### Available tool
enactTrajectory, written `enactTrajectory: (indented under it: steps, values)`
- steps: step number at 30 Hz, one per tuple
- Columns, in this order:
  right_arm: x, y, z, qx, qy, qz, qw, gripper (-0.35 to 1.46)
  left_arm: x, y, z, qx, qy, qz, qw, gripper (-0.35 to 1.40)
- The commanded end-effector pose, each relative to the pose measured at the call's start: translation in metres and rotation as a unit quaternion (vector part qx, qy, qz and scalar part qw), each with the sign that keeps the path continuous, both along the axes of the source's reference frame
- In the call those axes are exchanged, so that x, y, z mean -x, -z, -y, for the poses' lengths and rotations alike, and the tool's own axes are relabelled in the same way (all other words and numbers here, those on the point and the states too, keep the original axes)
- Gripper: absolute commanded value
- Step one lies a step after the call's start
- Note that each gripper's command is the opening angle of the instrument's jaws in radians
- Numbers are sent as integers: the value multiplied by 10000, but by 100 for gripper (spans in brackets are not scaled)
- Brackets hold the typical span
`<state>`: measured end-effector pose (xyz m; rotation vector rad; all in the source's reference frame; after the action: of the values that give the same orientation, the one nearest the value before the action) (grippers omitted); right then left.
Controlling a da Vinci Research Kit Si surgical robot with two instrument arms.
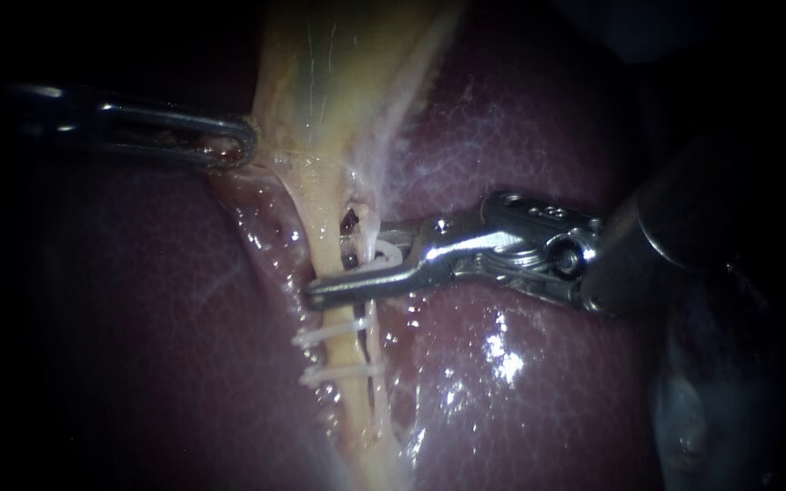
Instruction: Clipping third clip left tube
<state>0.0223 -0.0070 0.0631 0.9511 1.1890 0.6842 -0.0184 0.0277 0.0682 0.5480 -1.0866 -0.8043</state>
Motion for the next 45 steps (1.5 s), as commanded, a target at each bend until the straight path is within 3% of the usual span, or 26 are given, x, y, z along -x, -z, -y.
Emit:
enactTrajectory:
  steps: [1,4,8,12,17,21,25,27,31,37,45]
  values:
    - [1,-1,0,3,4,-2,10000,47,0,0,0,-1,0,0,10000,-35]
    - [10,-4,0,-4,57,-33,10000,46,0,0,0,-1,0,0,10000,-35]
    - [33,-8,0,207,139,296,9992,46,-1,0,0,-2,-3,2,10000,-35]
    - [58,-9,-2,374,138,438,9982,46,-2,1,-1,-4,-3,3,10000,-35]
    - [81,-1,-3,710,278,674,9948,46,-2,1,-1,-5,-3,3,10000,-35]
    - [92,15,-7,776,272,679,9943,46,-2,1,-1,-5,-4,3,10000,-35]
    - [89,39,-15,854,297,627,9939,46,-2,1,-1,-7,-4,4,10000,-35]
    - [83,52,-17,814,234,558,9948,46,-2,2,-2,-8,-4,4,10000,-35]
    - [69,63,-16,770,188,476,9957,46,-3,2,-2,-9,-5,5,10000,-35]
    - [45,52,-13,756,223,397,9961,46,-4,3,-3,-15,-8,9,10000,-35]
    - [31,19,-3,809,300,361,9956,46,-5,3,-3,-15,-9,9,10000,-35]
